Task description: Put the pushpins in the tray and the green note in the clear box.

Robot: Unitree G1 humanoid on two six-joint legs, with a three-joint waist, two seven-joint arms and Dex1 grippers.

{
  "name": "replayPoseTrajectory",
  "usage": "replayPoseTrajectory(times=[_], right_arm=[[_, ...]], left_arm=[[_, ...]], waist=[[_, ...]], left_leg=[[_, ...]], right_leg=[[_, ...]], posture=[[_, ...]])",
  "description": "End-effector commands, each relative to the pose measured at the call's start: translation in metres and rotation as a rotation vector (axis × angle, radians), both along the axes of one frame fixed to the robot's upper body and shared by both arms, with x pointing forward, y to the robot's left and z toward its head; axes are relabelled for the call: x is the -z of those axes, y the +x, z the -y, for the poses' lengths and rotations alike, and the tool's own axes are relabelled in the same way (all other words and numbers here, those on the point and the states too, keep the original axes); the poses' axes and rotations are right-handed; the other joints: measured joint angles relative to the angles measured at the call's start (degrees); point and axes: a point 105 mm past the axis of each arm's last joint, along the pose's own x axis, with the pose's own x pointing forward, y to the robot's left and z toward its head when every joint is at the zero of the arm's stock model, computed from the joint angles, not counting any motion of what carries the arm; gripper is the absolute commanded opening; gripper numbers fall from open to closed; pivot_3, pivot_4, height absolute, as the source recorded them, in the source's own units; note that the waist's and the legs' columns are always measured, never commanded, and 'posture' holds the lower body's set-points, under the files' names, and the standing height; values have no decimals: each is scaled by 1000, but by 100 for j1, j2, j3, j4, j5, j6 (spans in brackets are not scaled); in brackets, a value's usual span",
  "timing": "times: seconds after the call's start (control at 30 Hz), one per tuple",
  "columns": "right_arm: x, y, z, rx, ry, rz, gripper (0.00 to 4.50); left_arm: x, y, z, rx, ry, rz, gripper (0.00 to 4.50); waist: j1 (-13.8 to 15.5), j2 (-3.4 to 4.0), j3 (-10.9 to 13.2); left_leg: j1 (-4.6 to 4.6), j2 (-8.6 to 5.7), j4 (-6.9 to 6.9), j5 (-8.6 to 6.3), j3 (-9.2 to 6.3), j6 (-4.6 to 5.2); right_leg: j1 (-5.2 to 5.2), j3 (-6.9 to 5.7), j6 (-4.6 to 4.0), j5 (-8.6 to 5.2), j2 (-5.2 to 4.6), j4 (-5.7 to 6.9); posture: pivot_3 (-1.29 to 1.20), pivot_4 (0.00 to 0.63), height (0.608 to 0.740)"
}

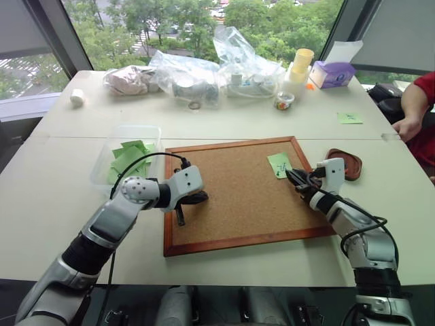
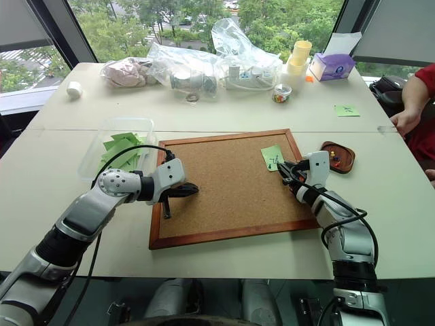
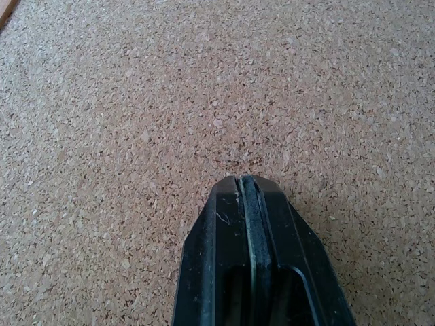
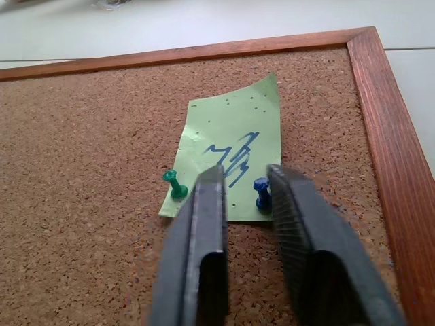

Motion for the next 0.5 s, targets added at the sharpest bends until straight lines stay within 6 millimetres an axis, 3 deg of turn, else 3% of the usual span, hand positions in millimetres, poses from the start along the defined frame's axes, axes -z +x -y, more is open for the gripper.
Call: replayPoseTrajectory(times=[0.03, 0.5], right_arm=[[-11, 1, -5, -12, 13, 49, 70], [-50, -5, 8, 63, 74, 194, 70]], left_arm=[[10, -3, -4, -10, 31, -33, 0], [15, 3, -22, -5, 131, -22, 0]], waist=[[1, 0, 0], [-20, 3, 1]], left_leg=[[0, 0, 0, 0, 0, 0], [-1, 2, -2, 0, 2, -1]], right_leg=[[0, 0, 0, 0, 1, 0], [-5, 0, 0, 0, 2, 0]], posture=[[0, 150, 731], [0, 150, 731]])
